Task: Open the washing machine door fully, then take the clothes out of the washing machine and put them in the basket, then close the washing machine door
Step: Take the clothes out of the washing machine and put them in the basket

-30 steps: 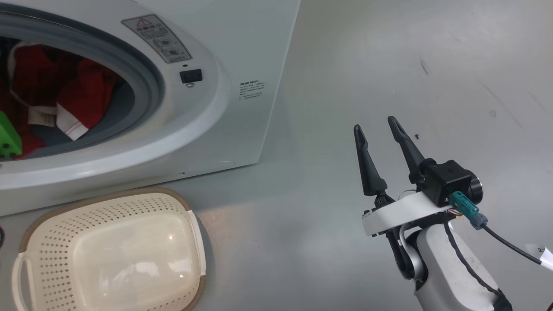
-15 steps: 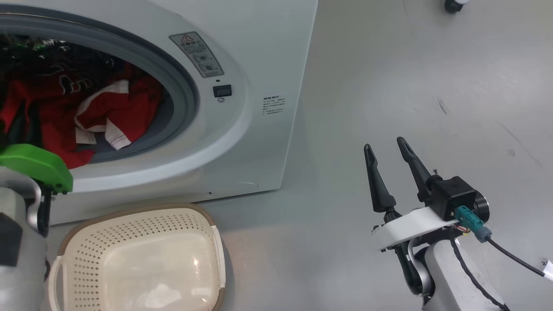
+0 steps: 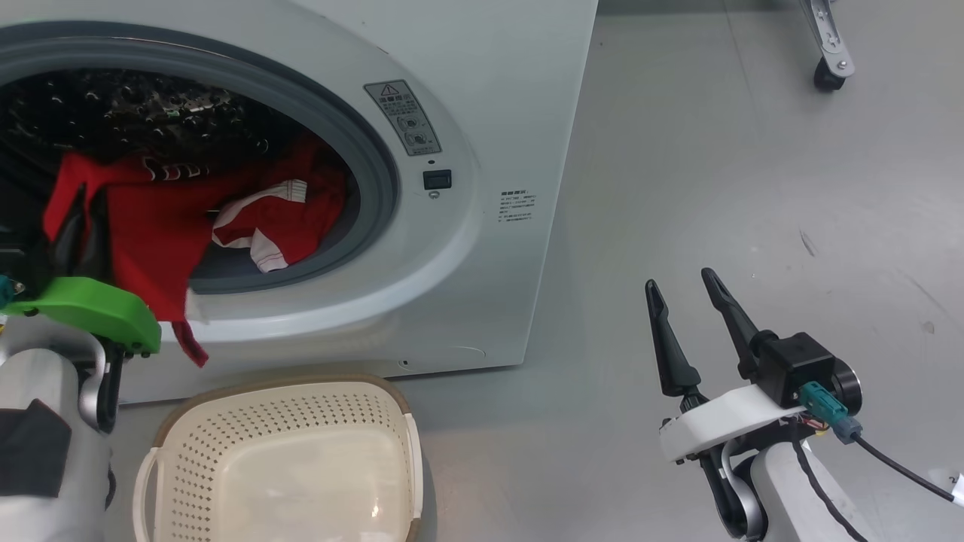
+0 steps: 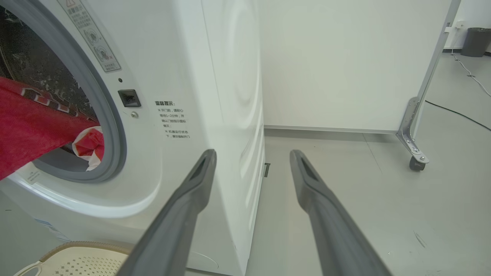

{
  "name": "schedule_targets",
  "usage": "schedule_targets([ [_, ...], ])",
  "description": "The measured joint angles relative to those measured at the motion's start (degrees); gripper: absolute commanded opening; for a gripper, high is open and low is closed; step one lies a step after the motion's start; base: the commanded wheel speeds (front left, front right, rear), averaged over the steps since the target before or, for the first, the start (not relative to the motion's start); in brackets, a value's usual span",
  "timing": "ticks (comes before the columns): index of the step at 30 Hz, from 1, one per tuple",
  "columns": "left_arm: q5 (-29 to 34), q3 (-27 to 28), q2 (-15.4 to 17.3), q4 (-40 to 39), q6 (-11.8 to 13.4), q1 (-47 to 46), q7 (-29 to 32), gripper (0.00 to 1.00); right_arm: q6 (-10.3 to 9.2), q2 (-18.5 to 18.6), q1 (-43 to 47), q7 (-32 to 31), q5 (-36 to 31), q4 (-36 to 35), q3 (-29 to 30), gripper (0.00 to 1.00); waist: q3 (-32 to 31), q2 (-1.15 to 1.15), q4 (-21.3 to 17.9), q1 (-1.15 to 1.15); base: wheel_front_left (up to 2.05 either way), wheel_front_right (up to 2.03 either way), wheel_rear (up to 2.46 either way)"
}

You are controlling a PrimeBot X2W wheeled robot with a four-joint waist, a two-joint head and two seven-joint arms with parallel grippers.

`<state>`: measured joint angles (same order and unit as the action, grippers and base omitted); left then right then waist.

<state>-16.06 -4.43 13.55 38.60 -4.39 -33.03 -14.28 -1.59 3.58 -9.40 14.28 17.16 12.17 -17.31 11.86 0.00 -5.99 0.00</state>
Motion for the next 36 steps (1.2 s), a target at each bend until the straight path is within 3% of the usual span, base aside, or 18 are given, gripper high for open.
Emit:
schedule_targets([
  [10, 1.1, 2.6, 0.0, -15.2, 0.0, 2.6, -0.2, 0.00, 0.52, 0.0, 1.0, 0.0, -0.2, 0.0, 0.4, 1.00, -1.4, 0.00, 1.1, 0.00, 0.00, 0.00, 0.00],
  [36, 3.5, 6.3, -1.5, -36.2, 0.0, 14.2, -0.4, 0.00, 2.05, -0.1, 2.9, 0.0, -0.9, 0.2, 1.2, 1.00, -3.5, 0.00, 3.0, 0.00, 0.00, 0.00, 0.00],
])
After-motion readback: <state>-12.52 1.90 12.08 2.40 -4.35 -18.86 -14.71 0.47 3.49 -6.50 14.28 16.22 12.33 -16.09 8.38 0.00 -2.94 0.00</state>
